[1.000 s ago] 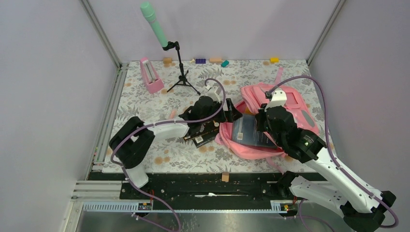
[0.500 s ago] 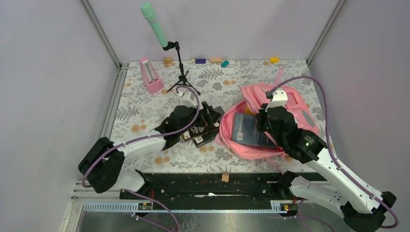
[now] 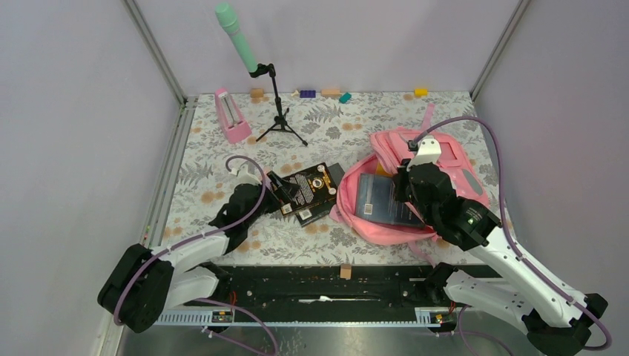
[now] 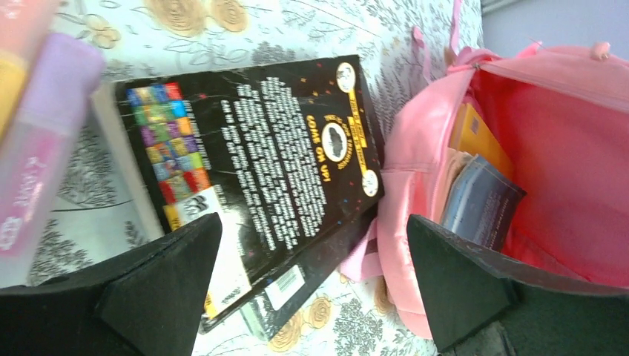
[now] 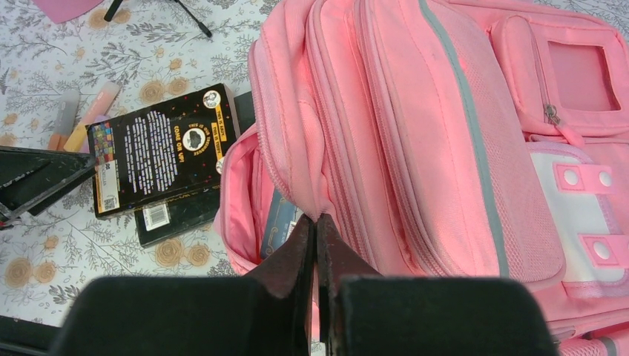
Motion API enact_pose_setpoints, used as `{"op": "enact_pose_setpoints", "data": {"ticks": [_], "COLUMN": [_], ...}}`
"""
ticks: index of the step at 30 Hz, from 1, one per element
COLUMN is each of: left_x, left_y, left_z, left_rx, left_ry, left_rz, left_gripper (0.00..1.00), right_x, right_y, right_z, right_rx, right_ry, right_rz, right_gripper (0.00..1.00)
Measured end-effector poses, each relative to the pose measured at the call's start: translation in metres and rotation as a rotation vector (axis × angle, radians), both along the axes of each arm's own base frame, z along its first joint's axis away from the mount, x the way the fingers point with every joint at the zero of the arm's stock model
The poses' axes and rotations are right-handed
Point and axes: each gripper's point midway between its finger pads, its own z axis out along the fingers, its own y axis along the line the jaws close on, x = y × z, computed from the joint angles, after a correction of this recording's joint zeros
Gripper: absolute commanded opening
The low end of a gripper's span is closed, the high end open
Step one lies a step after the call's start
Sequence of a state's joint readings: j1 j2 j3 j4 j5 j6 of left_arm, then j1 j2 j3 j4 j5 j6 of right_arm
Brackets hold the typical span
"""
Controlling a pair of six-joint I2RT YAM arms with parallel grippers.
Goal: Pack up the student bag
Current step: Pick up the book from the center of the board.
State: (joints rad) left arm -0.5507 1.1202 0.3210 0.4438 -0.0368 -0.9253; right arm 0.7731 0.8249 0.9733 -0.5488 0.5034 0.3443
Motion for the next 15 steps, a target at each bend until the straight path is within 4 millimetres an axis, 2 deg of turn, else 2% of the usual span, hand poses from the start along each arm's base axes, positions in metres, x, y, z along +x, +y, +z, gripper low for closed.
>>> {"op": "enact_pose_setpoints", "data": {"ticks": [6,9,12,15], "left_x": [0.0,-0.007,-0.016,-0.021], "left_y": [0.031,0.044,0.048,0.045], "left_z": [-0.014,-0.032,-0.047,-0.053], "left_rx": [-0.014,-0.011,-0.003,-0.016], "left_ry": [0.037,0.073,0.109,0.126], "left_rz": [0.091,0.125,0.127,0.106], "left_gripper": [0.99,0.99,0.99,0.99], "right_x": [0.001,0.001,0.001,0.002], "right_y": [0.001,0.001,0.001,0.002], "right_z": [-0.002,-0.002,-0.003,-0.004], "right_rx": [-0.005,-0.006,-0.008,-0.011], "right_ry": [0.006,0.006,0.008,0.013], "right_rz": [0.0,0.0,0.0,0.0], "right_gripper": [0.0,0.0,0.0,0.0]}}
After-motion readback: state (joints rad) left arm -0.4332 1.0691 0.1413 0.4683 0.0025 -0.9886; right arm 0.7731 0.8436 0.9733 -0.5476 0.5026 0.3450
